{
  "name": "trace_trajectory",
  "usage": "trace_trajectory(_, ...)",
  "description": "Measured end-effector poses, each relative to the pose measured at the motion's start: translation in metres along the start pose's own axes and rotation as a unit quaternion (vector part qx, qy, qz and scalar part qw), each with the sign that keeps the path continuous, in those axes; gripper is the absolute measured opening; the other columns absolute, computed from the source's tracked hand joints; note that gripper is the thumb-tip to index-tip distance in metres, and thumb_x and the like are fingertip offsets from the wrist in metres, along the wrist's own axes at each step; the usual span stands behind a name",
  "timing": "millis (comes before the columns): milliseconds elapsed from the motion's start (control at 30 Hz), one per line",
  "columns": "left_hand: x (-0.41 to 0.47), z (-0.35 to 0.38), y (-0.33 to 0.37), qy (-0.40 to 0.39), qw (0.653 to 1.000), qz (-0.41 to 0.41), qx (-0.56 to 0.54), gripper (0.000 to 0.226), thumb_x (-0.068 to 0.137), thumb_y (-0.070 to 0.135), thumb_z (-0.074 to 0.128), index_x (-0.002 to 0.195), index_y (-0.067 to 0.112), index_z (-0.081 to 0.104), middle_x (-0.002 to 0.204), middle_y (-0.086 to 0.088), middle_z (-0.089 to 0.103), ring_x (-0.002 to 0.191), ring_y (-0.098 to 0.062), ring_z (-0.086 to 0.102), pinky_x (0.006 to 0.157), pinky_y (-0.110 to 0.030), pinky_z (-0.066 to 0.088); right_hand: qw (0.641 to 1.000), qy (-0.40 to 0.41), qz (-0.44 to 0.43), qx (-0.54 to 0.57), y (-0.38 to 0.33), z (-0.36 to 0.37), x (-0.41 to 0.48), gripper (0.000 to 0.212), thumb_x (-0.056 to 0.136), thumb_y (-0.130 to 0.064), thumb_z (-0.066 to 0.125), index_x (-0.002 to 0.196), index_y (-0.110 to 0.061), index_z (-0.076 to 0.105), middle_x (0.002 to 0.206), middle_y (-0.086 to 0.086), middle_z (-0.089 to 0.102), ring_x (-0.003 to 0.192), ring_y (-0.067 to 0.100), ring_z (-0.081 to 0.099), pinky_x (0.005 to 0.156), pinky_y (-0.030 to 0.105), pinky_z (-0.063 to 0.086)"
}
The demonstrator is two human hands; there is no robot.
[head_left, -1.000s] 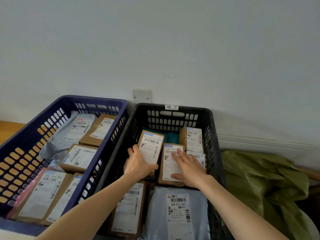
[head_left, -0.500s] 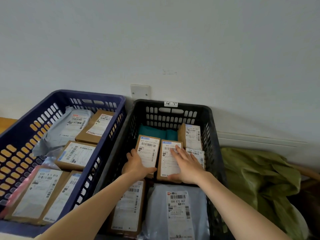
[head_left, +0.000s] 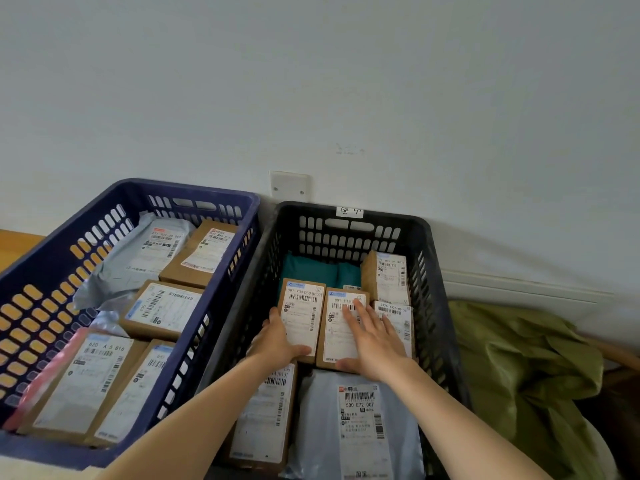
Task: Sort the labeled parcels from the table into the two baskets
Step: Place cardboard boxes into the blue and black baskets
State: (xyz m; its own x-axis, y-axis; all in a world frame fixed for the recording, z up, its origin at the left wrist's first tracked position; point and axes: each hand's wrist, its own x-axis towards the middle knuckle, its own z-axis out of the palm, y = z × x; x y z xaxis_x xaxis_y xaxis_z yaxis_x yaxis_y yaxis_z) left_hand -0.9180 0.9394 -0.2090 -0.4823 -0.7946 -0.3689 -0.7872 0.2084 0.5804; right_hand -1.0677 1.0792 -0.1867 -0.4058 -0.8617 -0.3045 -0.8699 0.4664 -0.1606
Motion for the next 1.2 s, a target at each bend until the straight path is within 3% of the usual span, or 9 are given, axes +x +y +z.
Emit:
trace_trajectory(167, 0.001, -0.012, 0.002, -0.029, 0.999, 0.009, -0.016, 0.104, 0.069, 0.031, 0.084, 0.146, 0.013, 0.016, 0.136, -0.005, 0.049, 0.124, -0.025, 0.051, 0.100, -0.043, 0.047, 0.996, 0.029, -0.008, 0.086, 0.000, -0.007, -0.007, 0.106, 0.080, -0.061, 0.064, 0.153, -0.030, -0.005, 0.159, -0.004, -0.021, 0.147, 0.023, -0.015, 0.120, 0.043, -0.006)
trace_trajectory(400, -0.003, -0.026, 0.011, -0.027, 1.000, 0.010, -0.011, 0.104, 0.076, 0.023, 0.080, 0.151, 0.013, 0.009, 0.144, -0.008, 0.041, 0.129, -0.025, 0.045, 0.102, -0.037, 0.043, 0.987, 0.102, -0.011, 0.122, -0.005, -0.017, -0.012, 0.084, 0.088, -0.055, 0.057, 0.153, -0.027, 0.011, 0.161, -0.005, -0.008, 0.148, 0.021, 0.001, 0.121, 0.042, 0.009)
trace_trajectory(700, -0.012, -0.059, 0.037, 0.008, 0.994, 0.095, 0.056, 0.080, 0.083, 0.026, 0.071, 0.146, 0.018, 0.022, 0.135, -0.007, 0.045, 0.115, -0.022, 0.054, 0.083, -0.028, 0.046, 0.975, 0.145, -0.029, 0.167, -0.015, -0.044, 0.002, 0.072, 0.094, -0.054, 0.047, 0.153, -0.024, 0.018, 0.161, 0.000, 0.003, 0.148, 0.020, 0.009, 0.117, 0.043, 0.020)
trace_trajectory(933, -0.030, -0.086, 0.047, 0.096, 0.980, 0.170, 0.020, 0.065, 0.090, 0.025, 0.063, 0.146, 0.026, 0.030, 0.145, 0.001, 0.042, 0.128, -0.018, 0.047, 0.099, -0.029, 0.041, 0.960, 0.163, -0.072, 0.217, -0.031, -0.057, 0.024, 0.060, 0.099, -0.043, 0.045, 0.152, -0.023, 0.023, 0.160, -0.004, 0.010, 0.147, 0.017, 0.015, 0.117, 0.040, 0.023)
trace_trajectory(1200, -0.052, -0.149, 0.027, 0.179, 0.961, 0.204, -0.052, 0.054, 0.093, 0.022, 0.059, 0.142, 0.028, 0.038, 0.141, 0.001, 0.047, 0.125, -0.017, 0.049, 0.095, -0.028, 0.042, 0.943, 0.187, -0.128, 0.243, -0.082, -0.088, 0.039, 0.054, 0.100, -0.038, 0.044, 0.149, -0.022, 0.028, 0.158, -0.004, 0.018, 0.144, 0.015, 0.022, 0.115, 0.042, 0.028)
